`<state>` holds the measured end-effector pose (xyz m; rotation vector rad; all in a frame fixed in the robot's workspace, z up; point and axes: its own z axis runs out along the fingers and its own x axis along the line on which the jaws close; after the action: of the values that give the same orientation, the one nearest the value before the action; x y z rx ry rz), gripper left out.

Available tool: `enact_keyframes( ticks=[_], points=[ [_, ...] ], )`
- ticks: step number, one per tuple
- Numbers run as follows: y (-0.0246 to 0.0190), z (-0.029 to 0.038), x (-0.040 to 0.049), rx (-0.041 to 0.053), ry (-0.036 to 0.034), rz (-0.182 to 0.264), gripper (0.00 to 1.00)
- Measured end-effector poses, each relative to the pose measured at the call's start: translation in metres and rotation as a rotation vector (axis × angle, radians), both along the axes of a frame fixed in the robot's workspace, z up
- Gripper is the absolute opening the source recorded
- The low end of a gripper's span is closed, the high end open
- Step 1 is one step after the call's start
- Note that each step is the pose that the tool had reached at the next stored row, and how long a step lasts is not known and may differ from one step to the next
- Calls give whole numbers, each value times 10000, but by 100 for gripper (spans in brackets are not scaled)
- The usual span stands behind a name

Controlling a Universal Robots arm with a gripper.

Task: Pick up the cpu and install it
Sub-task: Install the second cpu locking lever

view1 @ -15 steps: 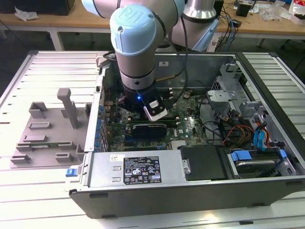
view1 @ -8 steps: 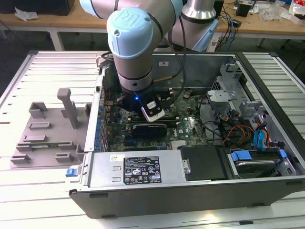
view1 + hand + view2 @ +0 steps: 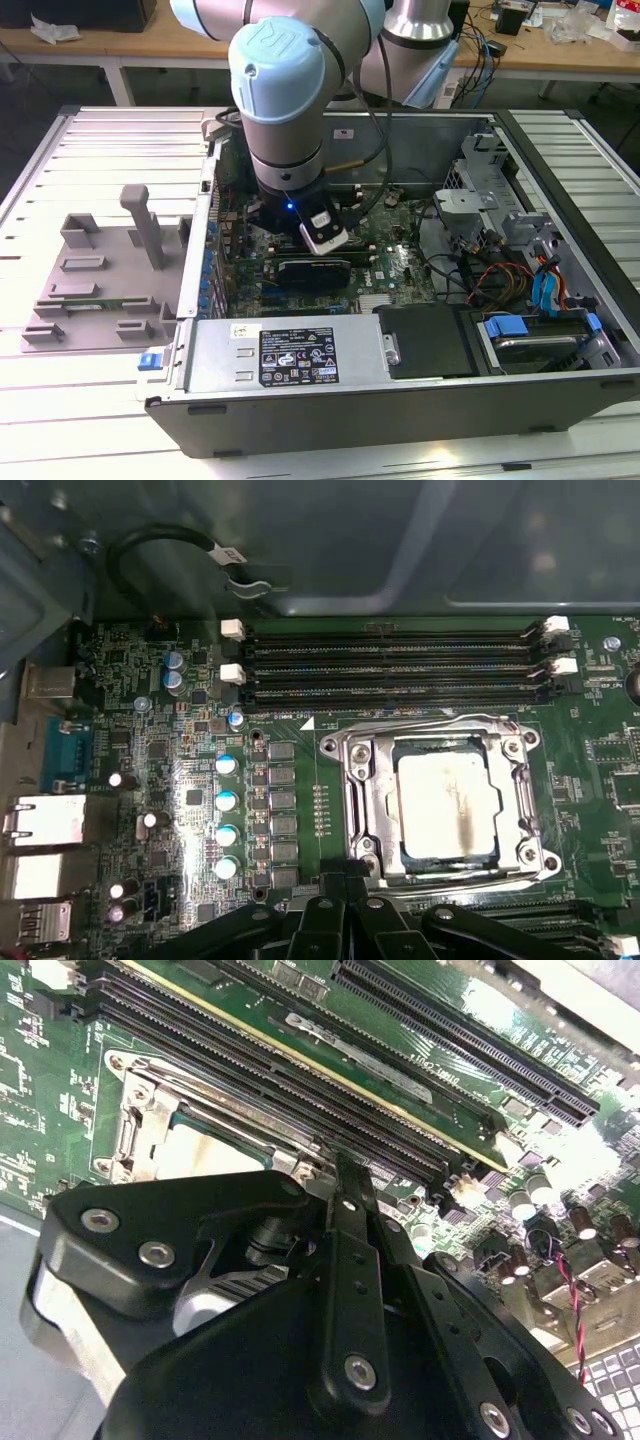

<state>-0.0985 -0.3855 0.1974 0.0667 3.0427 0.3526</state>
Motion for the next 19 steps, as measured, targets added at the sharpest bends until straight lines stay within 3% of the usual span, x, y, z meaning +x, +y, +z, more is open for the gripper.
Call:
enact_keyframes(
  ticks=[3, 5, 9, 15, 16, 19],
  points=[
    [6, -8, 0, -2, 0, 0, 11],
    [10, 10, 0, -66, 0, 0, 11],
    [15, 211, 3, -148, 0, -1, 11],
    [20, 467, 4, -165, -1, 0, 11],
    [21, 540, 4, -167, 0, 0, 11],
    [24, 569, 7, -253, -1, -5, 11]
  ],
)
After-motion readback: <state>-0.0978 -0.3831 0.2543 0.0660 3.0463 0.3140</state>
